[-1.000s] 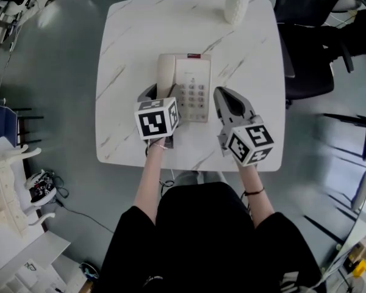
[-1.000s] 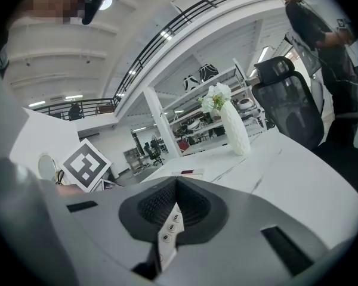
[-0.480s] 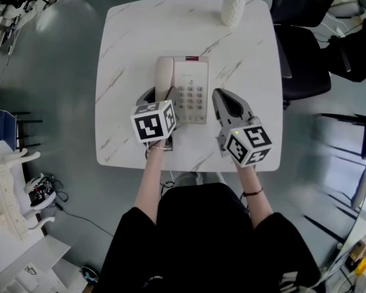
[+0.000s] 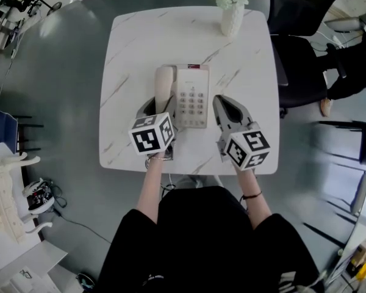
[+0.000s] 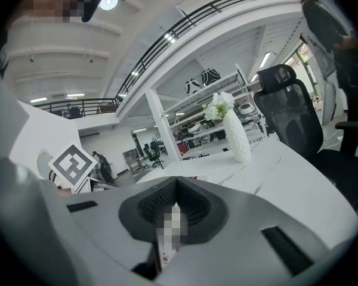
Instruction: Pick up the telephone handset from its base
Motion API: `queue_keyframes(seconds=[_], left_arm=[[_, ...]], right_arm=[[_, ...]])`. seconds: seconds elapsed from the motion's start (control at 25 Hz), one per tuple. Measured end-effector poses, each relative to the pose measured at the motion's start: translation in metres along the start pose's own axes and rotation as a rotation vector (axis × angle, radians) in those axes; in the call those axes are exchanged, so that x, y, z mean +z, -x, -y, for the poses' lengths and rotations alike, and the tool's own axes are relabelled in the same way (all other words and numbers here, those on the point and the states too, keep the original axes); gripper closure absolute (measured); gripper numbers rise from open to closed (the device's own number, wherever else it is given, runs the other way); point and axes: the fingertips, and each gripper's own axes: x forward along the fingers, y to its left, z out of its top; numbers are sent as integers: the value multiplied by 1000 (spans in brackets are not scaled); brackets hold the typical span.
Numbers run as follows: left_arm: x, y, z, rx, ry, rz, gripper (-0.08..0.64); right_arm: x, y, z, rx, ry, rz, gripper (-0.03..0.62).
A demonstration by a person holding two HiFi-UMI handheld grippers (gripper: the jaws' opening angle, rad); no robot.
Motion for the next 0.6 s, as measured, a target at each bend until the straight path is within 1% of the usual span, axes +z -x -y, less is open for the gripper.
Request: queue_keyframes(seconds=[0.2,0.6], left_arm=[[6,22,5,-27,29,55,353],[23,68,18,-78,44,148,353]], right_arm=[[11,4,-5,13,18,20,601],[32,15,-18,51,46,55,601]])
